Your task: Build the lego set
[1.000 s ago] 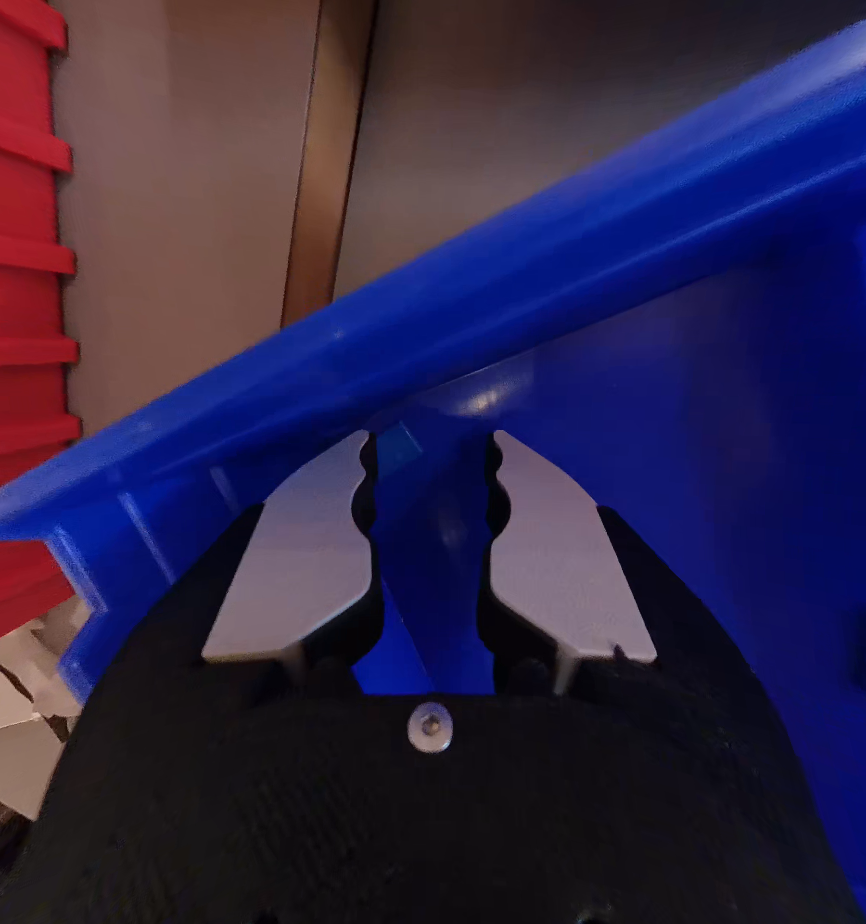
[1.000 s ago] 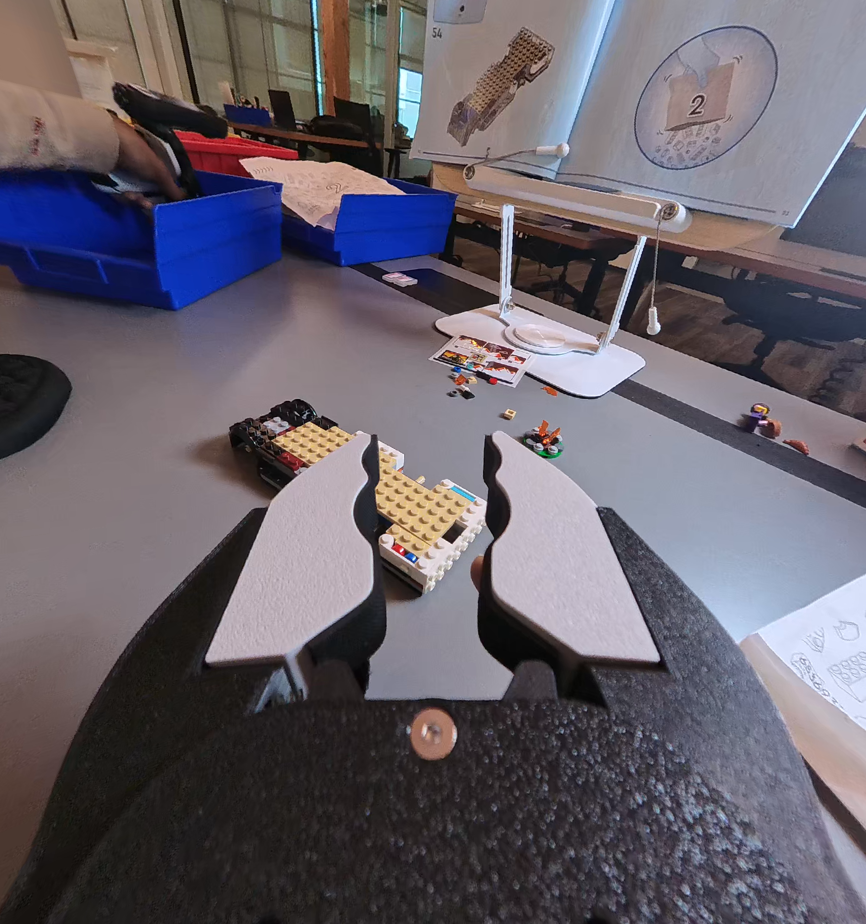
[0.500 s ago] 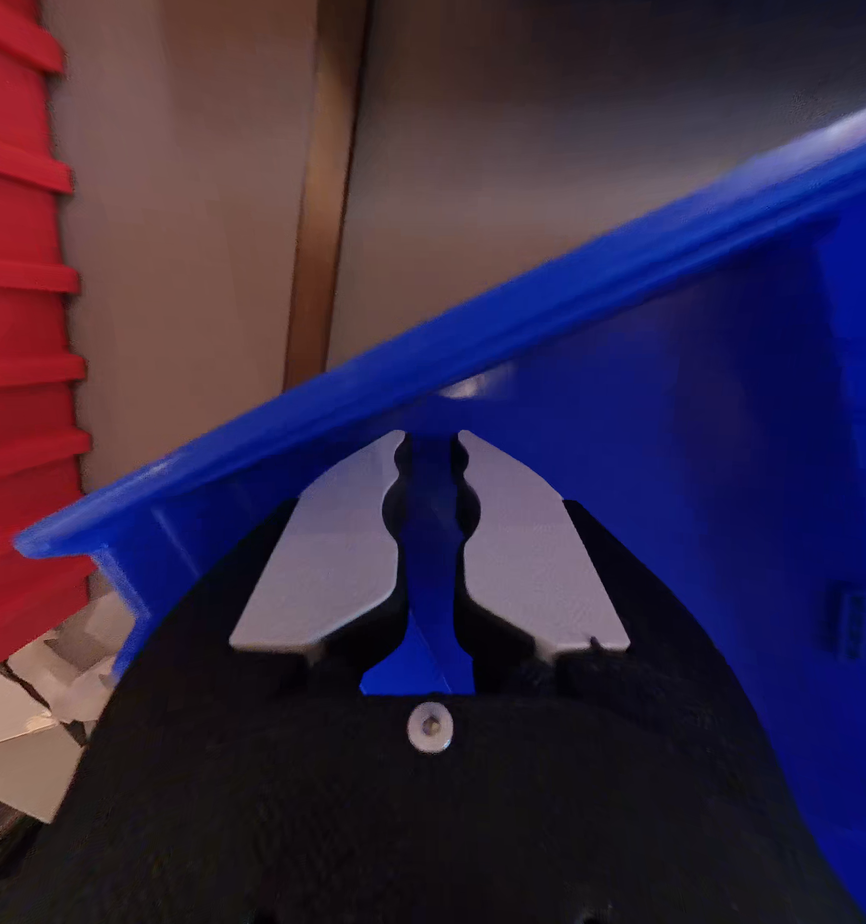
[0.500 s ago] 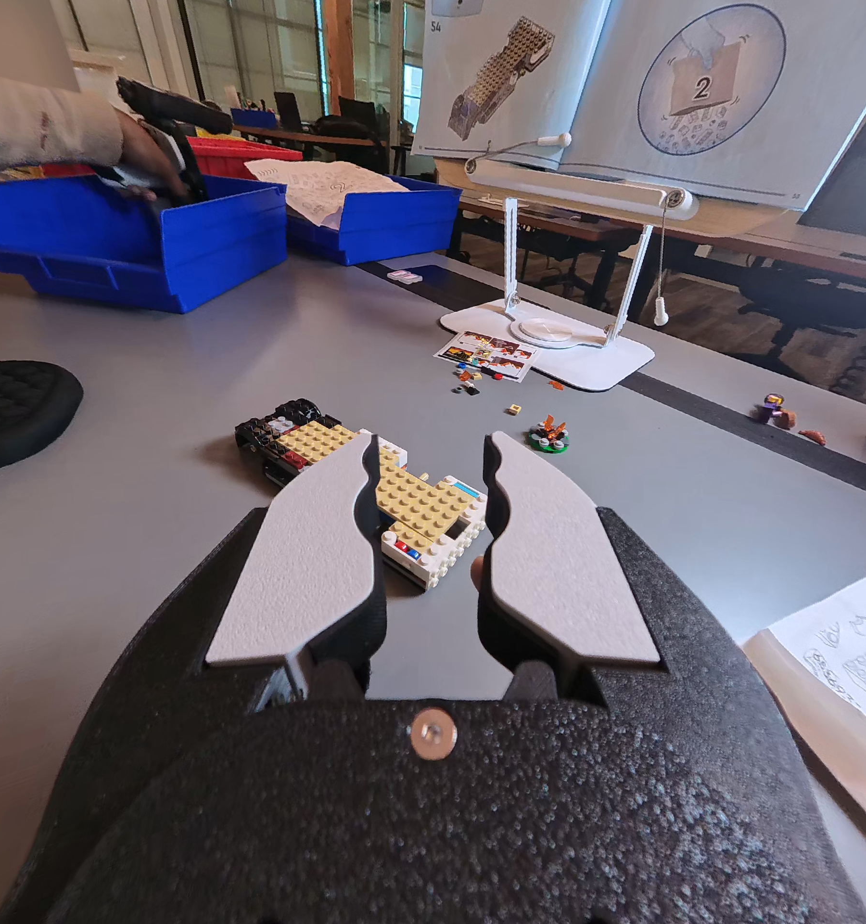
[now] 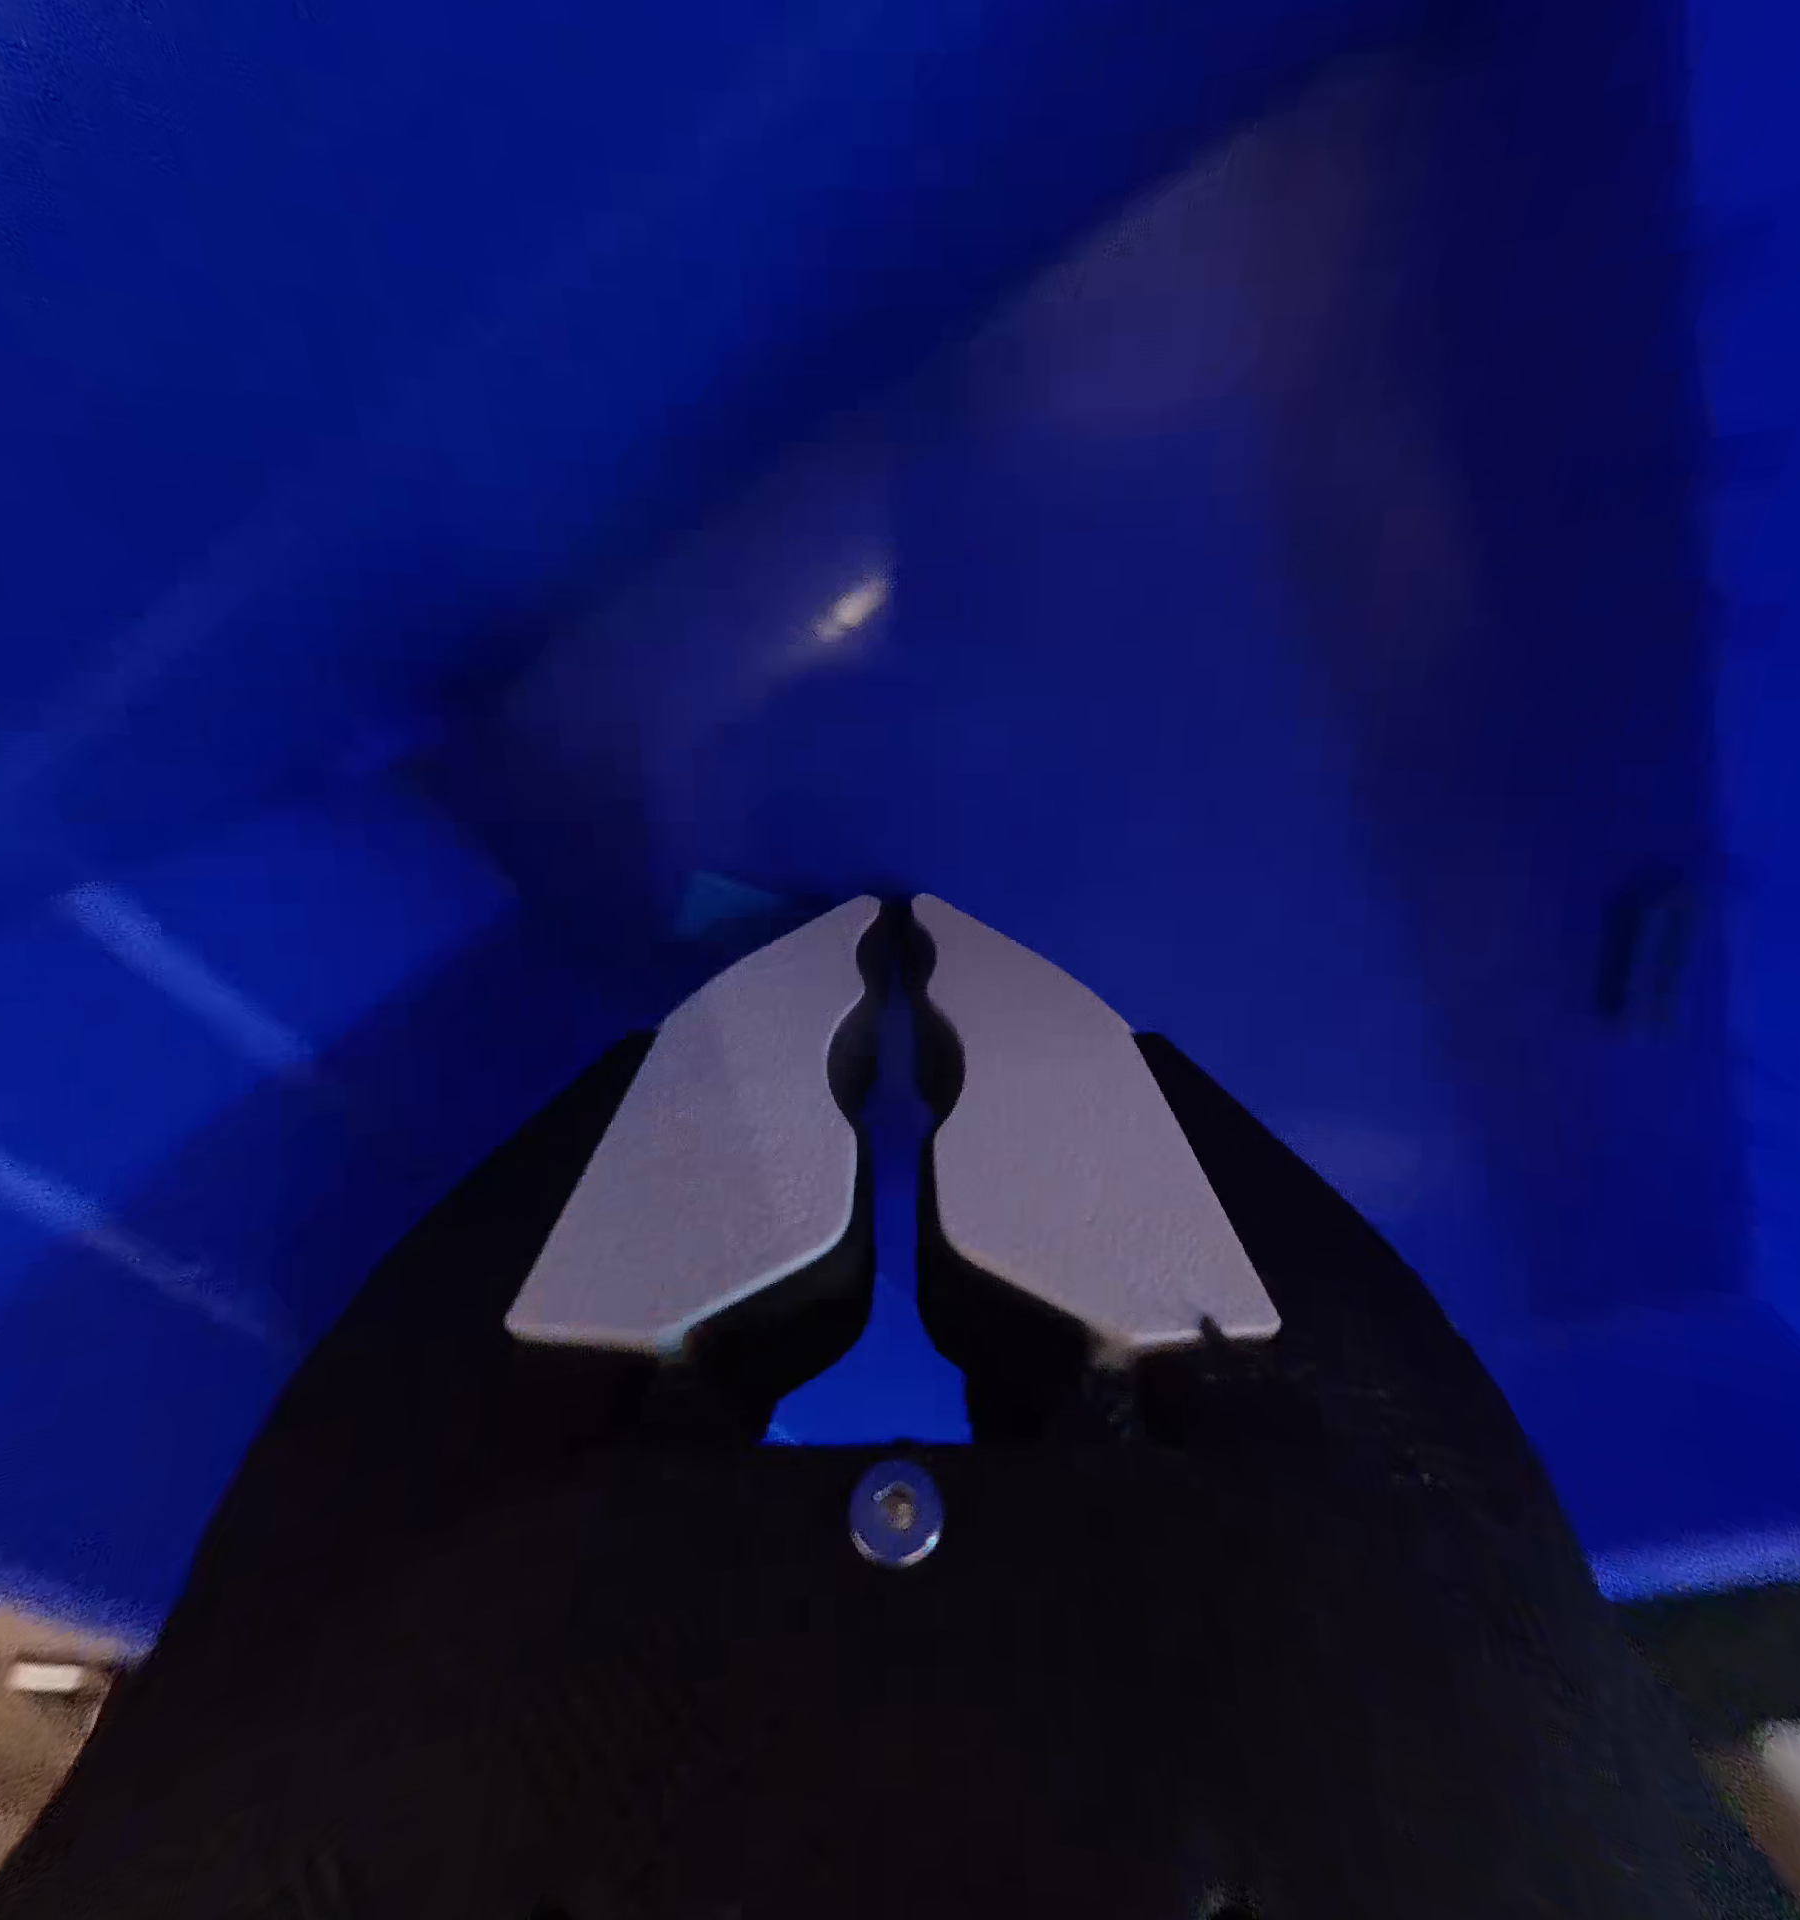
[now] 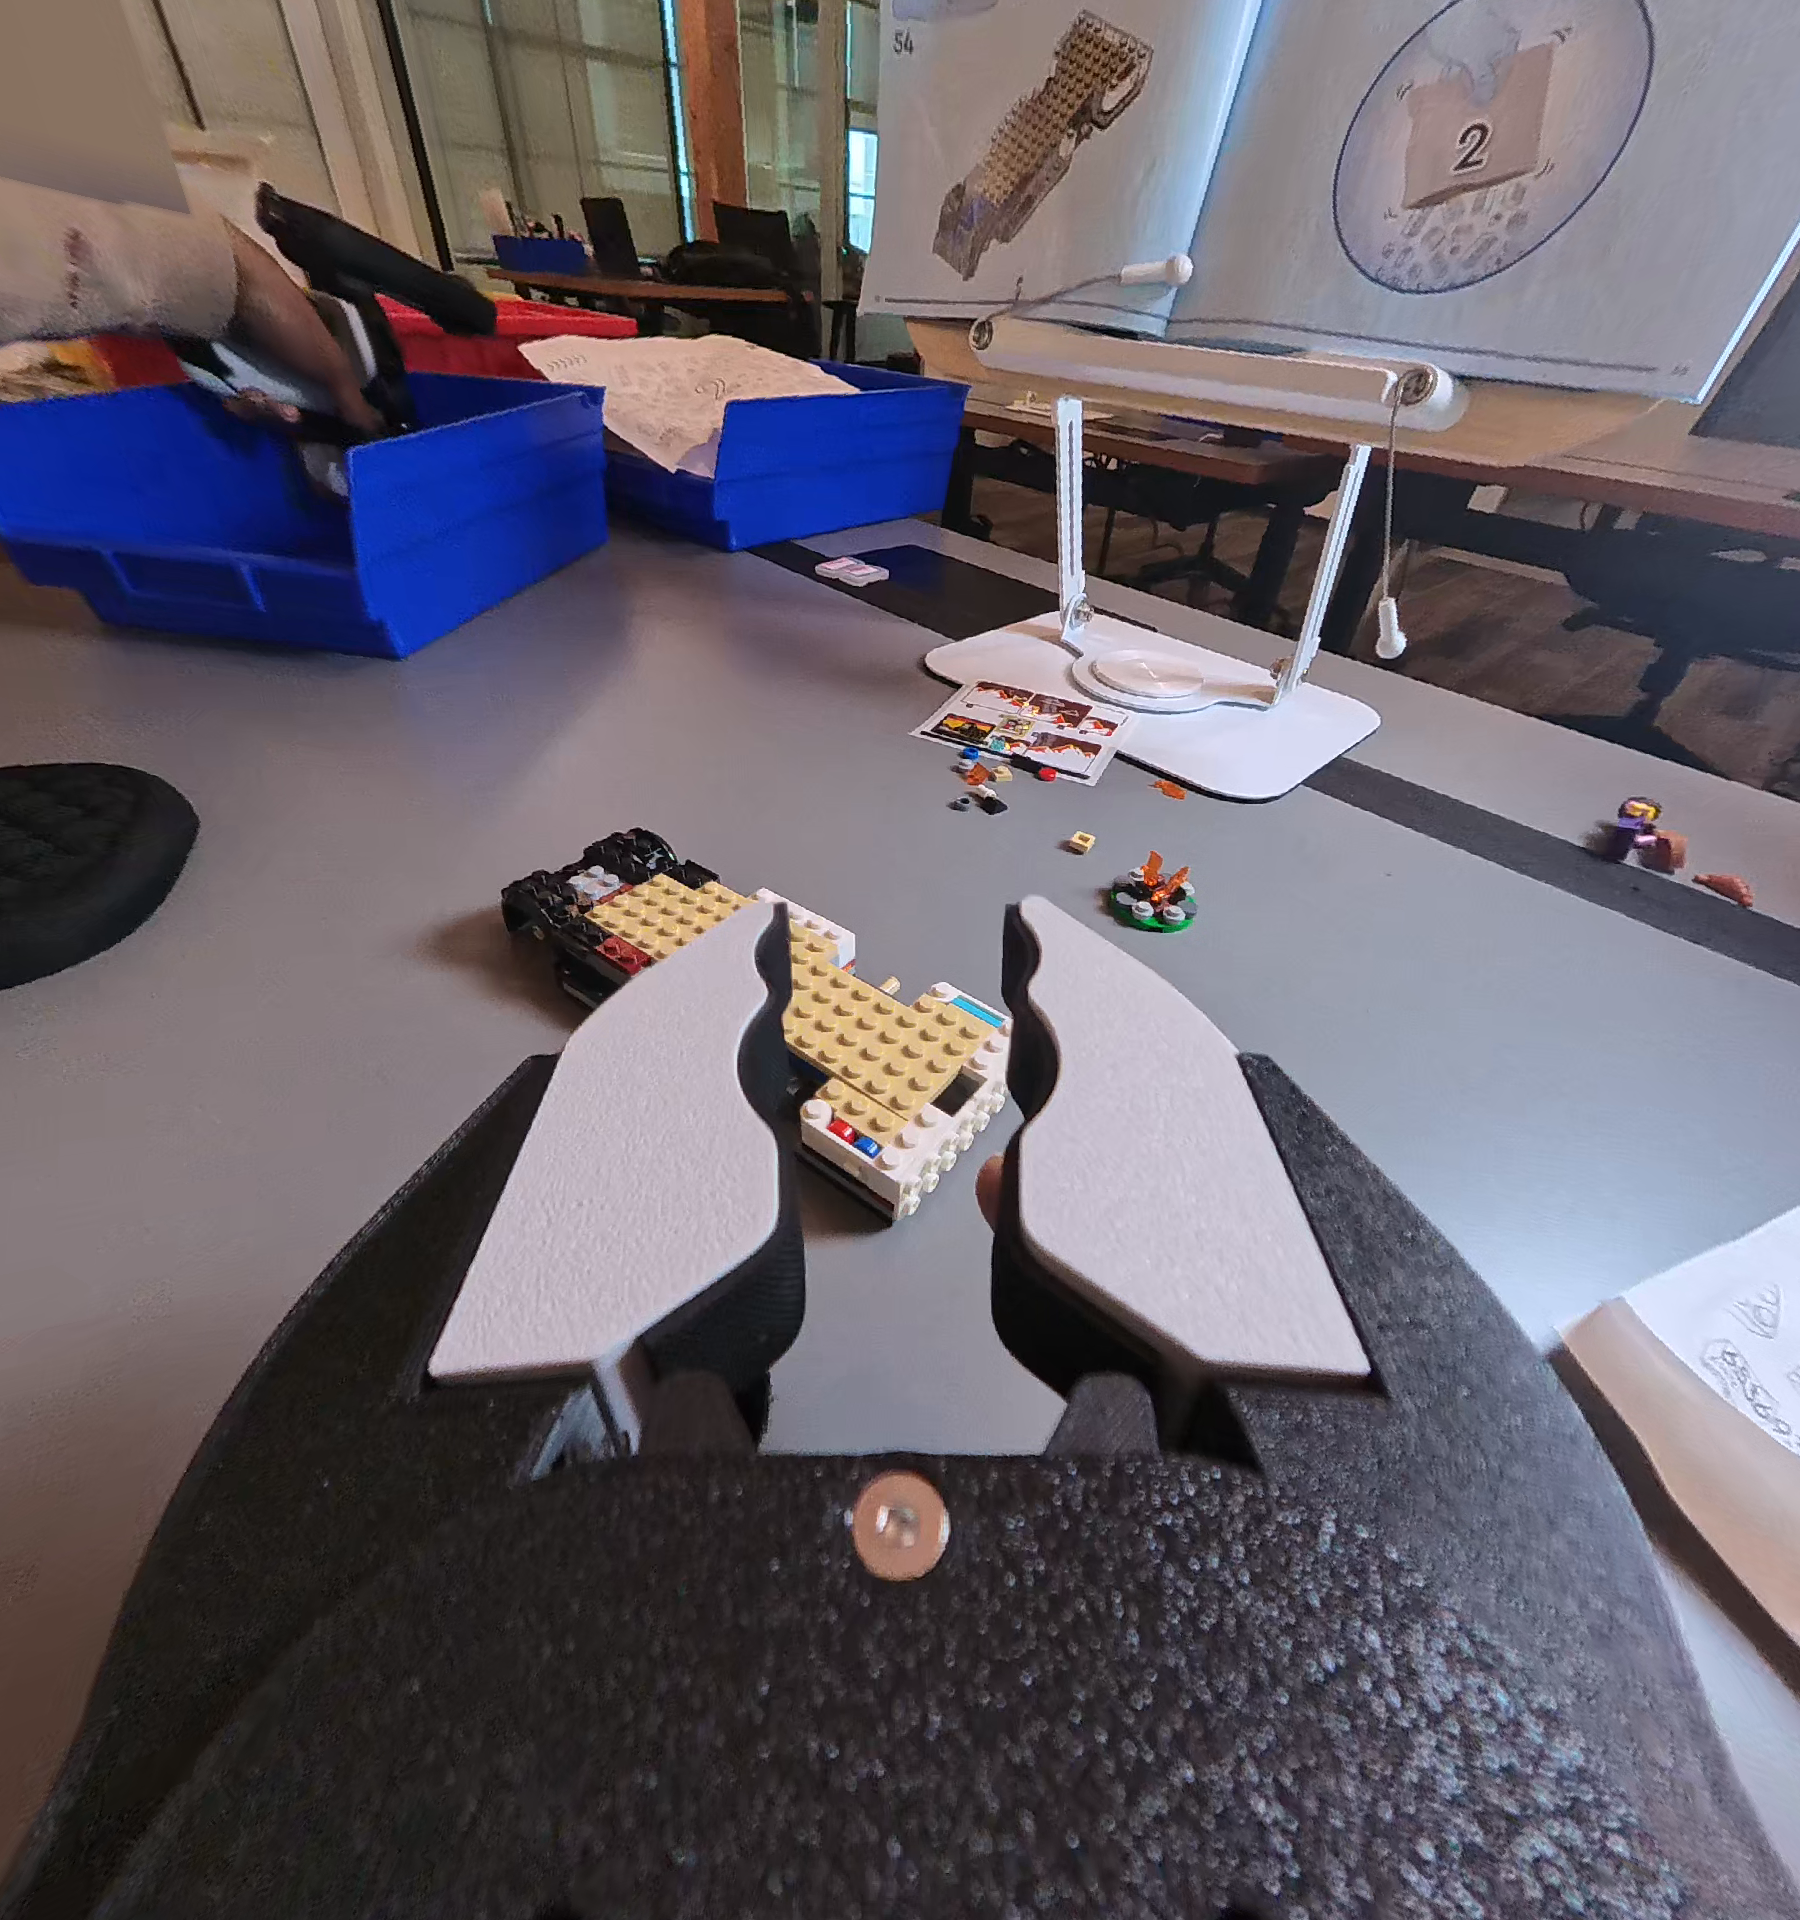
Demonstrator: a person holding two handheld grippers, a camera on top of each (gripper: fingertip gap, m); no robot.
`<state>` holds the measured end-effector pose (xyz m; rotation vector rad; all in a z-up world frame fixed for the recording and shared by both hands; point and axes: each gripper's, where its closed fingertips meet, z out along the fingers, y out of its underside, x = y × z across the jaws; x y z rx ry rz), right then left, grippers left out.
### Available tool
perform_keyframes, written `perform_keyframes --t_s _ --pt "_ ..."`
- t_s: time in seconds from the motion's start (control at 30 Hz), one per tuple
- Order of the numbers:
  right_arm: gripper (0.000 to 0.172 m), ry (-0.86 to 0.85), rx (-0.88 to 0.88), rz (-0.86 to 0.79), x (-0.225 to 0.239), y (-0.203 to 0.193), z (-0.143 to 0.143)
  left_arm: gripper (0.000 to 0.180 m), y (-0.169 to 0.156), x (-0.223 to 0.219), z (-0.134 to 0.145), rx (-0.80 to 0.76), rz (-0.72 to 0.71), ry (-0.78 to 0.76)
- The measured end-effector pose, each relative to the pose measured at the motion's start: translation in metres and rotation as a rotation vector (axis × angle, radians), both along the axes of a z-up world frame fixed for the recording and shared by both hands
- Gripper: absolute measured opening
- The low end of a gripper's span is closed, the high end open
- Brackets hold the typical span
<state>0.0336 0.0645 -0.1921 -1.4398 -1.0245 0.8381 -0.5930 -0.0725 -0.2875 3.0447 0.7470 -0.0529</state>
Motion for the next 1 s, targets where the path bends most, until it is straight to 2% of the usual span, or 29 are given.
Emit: perform_keyframes --t_s 0.03,0.07,0.13,0.2,0.3,0.47,0.6,0.67,0.77,0.87,1.0 --pt "0.039 0.002 0.002 0.003 0.0 -0.001 0.001 0.005 0.001 0.019 0.001 0.02 -0.04 -0.093" --pt "0.039 0.005 0.003 0.004 0.0 -0.001 0.002 0.008 -0.001 0.027 0.003 0.021 -0.081 -0.116" --pt "0.039 0.011 0.006 0.008 0.0 -0.002 0.003 0.011 0.0 0.014 0.012 0.033 -0.133 0.02" --pt "0.039 0.008 0.004 0.014 -0.001 -0.003 0.002 0.021 0.0 0.005 0.02 0.051 -0.136 0.082" --pt "0.039 -0.002 0.008 0.02 -0.002 -0.004 0.0 0.035 -0.018 -0.013 0.019 -0.084 -0.219 0.166" --pt "0.039 -0.009 0.016 0.009 -0.001 -0.003 -0.001 0.044 -0.022 -0.017 0.007 -0.232 -0.311 0.131" --pt "0.039 -0.013 0.001 -0.004 0.001 0.001 -0.004 0.039 -0.025 -0.017 0.004 -0.304 -0.326 0.048" --pt "0.039 -0.017 -0.009 -0.006 0.001 0.002 -0.006 0.031 -0.024 -0.013 0.003 -0.287 -0.344 -0.012" --pt "0.039 -0.017 -0.016 -0.01 0.001 0.005 -0.007 0.027 -0.024 -0.014 0.003 -0.273 -0.35 -0.032" --pt "0.039 -0.014 -0.023 -0.006 0.0 0.005 -0.007 0.007 -0.026 -0.012 0.003 -0.269 -0.36 -0.038" --pt "0.039 -0.015 -0.015 -0.003 0.0 0.003 -0.007 0.017 -0.026 -0.012 0.007 -0.239 -0.349 -0.023"
